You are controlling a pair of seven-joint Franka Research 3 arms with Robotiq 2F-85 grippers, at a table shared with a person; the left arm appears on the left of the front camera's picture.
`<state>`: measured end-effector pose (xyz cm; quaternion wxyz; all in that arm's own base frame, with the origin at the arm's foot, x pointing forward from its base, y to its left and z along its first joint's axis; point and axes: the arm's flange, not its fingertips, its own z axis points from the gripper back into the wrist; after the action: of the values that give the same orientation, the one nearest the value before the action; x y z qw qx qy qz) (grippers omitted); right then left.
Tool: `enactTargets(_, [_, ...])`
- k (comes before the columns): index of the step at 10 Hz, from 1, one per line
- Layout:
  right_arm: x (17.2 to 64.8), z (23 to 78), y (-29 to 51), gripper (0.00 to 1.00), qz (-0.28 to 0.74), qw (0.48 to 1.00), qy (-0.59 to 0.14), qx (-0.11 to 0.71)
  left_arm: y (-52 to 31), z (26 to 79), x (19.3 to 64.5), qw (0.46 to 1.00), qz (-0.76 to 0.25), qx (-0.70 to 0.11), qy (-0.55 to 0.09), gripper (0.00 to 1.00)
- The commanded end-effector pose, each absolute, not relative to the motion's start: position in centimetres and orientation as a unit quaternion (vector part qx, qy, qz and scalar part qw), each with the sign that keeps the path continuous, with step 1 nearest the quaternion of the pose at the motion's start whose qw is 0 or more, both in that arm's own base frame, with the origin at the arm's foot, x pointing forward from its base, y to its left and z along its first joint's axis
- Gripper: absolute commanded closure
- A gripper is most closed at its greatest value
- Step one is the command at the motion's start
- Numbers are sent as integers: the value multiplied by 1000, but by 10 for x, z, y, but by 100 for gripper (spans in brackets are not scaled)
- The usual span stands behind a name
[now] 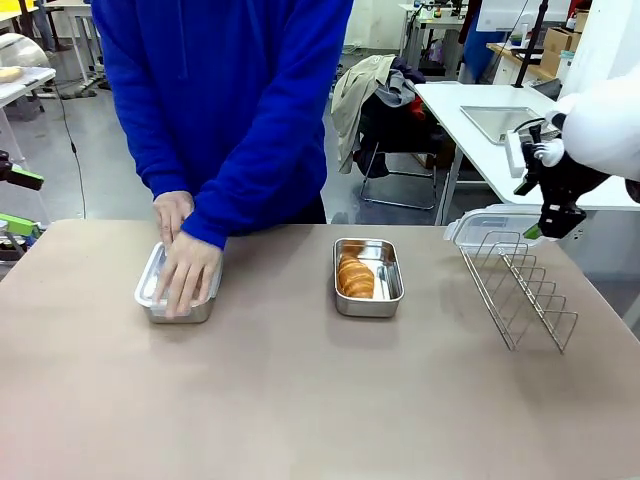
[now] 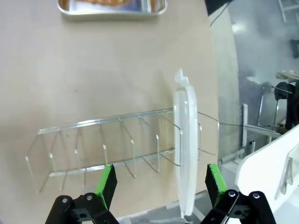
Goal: Place the bread in airtight containers.
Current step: Pick up one Airtight Container lid and hand it to the human.
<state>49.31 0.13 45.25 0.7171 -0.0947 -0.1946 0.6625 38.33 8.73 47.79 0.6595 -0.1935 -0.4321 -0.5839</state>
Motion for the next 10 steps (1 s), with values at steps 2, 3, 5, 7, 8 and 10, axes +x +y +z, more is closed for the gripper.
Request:
enactTargets(2, [533, 457, 12, 0, 670, 717, -152, -117, 85, 476, 382, 650, -583, -194, -447, 0])
enactTargets(3, [544, 454, 14, 0, 673, 718, -138, -114, 85, 476, 382, 650, -583, -194, -447, 0])
enactTargets(5, [558, 443, 14, 0, 675, 721, -116, -108, 85, 476, 382, 650, -583, -194, -447, 0])
enactTargets(7, [560, 440, 12, 59, 674, 723, -110, -105, 85, 476, 382, 650, -583, -194, -447, 0])
enactTargets(8, [557, 442, 10, 59, 671, 727, -106, -104, 85, 476, 382, 650, -583, -194, -447, 0])
enactTargets(10, [553, 443, 4, 65, 669, 729, -101, -106, 85, 476, 382, 650, -583, -194, -447, 0])
